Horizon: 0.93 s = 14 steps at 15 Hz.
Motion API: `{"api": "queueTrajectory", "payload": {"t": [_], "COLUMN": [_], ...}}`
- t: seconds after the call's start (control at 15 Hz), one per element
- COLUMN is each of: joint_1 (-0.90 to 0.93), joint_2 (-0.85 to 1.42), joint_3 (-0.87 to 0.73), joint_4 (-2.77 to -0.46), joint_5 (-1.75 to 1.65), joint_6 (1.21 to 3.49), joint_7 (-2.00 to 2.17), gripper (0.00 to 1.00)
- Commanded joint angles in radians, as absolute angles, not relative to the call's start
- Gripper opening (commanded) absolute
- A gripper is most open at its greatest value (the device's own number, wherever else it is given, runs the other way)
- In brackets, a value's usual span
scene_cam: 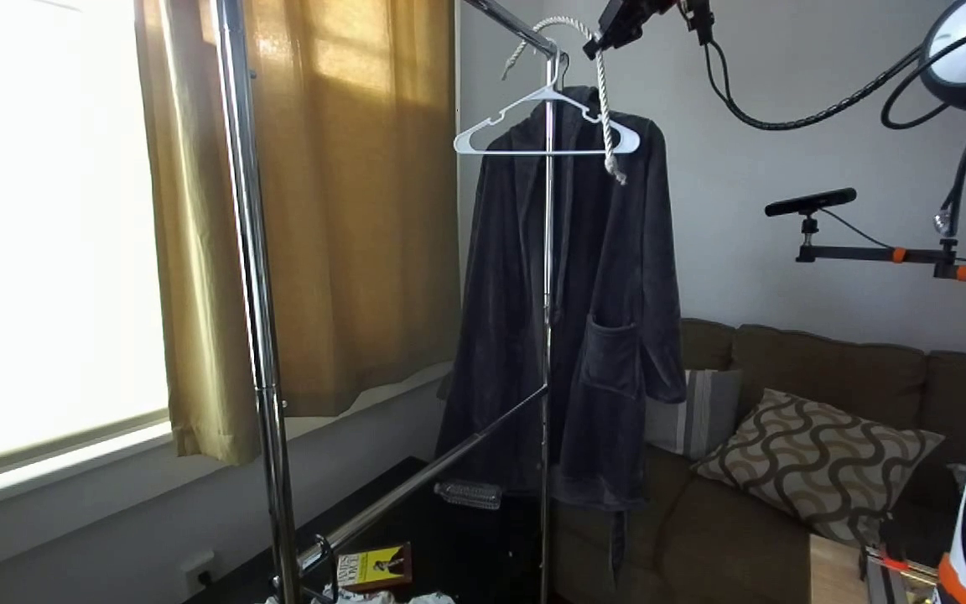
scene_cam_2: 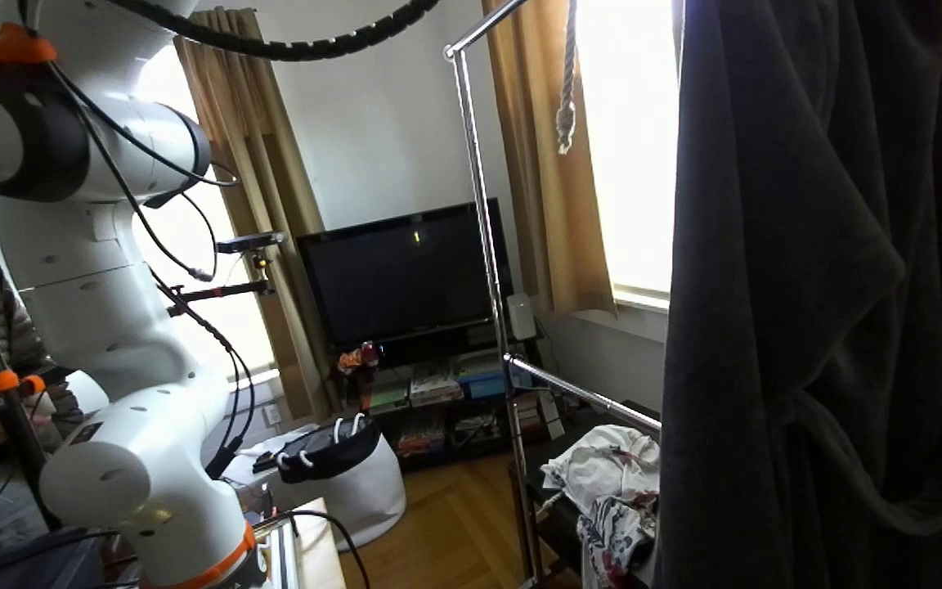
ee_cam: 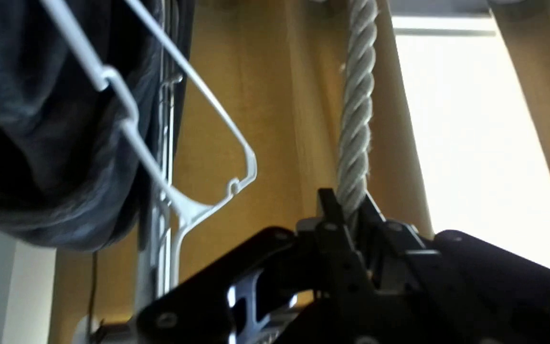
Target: Move the piece of rope to the bottom rod
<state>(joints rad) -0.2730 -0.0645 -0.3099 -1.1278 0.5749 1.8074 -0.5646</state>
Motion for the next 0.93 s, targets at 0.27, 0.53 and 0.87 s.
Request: {"api": "queueTrajectory", "payload": {"t": [0.27,0.53,0.87], "joint_1": [-0.221,-0.188,-0.169], "joint_2": [-0.149,-0.153,-0.094], "joint_3": [-0.165,-0.142,-0.15], "joint_4": [-1.561,-1.765,-1.736], "joint_5": [0.138,-0.043,-0.081], "joint_6": [1.869,1.853,1.82], "joint_7": [-0.535,-0.487,-0.458], "gripper": [0.03,0.03,0.11]}}
